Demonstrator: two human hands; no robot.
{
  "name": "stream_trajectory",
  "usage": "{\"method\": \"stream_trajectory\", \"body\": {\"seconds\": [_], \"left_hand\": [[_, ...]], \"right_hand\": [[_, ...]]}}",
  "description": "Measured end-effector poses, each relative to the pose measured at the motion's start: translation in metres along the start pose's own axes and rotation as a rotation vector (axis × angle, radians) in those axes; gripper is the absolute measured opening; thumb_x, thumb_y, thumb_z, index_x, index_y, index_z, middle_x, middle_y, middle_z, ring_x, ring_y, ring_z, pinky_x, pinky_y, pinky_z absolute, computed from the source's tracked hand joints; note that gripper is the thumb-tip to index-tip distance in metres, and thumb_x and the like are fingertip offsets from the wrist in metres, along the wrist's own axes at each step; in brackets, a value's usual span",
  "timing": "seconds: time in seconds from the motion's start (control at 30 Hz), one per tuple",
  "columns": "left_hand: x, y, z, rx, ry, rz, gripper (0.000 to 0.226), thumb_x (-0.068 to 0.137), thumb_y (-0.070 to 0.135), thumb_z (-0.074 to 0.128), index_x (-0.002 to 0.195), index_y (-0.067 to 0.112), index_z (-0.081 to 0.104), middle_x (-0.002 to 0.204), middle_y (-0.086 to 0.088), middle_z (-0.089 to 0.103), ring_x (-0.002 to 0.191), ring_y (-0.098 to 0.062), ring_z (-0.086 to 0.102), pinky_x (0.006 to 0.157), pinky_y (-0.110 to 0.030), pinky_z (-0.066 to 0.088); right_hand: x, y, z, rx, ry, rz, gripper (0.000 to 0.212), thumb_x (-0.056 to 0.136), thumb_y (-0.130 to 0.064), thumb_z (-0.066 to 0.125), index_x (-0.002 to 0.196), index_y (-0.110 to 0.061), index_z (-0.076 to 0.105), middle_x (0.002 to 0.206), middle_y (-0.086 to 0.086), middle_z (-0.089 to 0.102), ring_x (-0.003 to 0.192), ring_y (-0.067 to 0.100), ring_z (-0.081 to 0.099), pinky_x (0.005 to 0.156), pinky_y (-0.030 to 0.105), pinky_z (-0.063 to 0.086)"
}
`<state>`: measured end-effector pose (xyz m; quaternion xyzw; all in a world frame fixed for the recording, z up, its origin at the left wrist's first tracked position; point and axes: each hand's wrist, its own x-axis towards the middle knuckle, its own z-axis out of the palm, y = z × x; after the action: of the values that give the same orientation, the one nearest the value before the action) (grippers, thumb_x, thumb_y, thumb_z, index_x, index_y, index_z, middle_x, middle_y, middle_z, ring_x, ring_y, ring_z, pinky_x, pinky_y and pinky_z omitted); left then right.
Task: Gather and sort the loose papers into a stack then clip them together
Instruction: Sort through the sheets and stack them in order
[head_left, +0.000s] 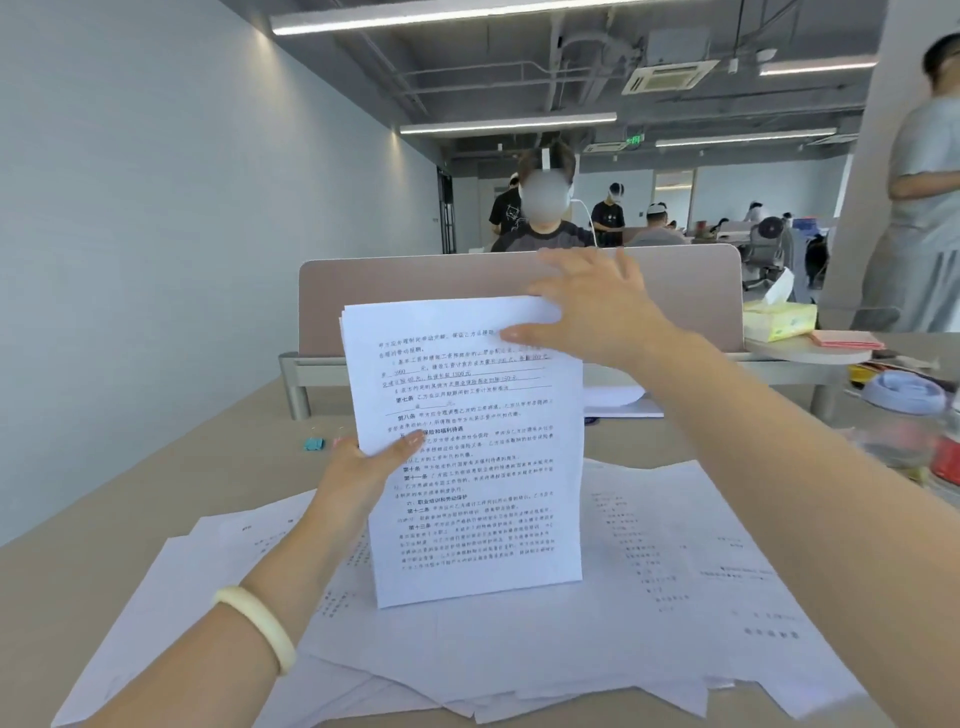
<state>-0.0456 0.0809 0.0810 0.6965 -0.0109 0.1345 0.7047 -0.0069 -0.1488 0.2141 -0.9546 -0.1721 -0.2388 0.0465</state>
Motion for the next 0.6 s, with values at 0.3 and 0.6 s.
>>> {"method": "stream_trajectory", "body": {"seconds": [0.3,0.6], "left_hand": [[-0.007,-0.007,0.009,0.018,0.099,-0.041,0.036,0.084,0.032,0.068,0.118,0.021,0.063,0.093,0.017,0.064,0.080,0.006,0.056,0.068,-0.017,0.042],[0.010,-0.020,0.028,0.360,-0.137,-0.246,0.033,0.088,-0.005,0.055,0.119,0.007,0.056,0.106,-0.011,0.064,0.079,-0.017,0.067,0.067,-0.025,0.051]], "right_hand": [[-0.057,0.025,0.113,1.180,-0.443,0.224,0.034,0.086,-0.018,0.068,0.119,-0.020,0.064,0.119,-0.005,0.069,0.097,0.005,0.069,0.076,0.018,0.051],[-0.070,0.052,0.131,0.911,-0.317,0.415,0.033,0.085,-0.005,0.065,0.118,-0.003,0.063,0.113,0.015,0.067,0.098,0.026,0.064,0.083,0.035,0.052]]}}
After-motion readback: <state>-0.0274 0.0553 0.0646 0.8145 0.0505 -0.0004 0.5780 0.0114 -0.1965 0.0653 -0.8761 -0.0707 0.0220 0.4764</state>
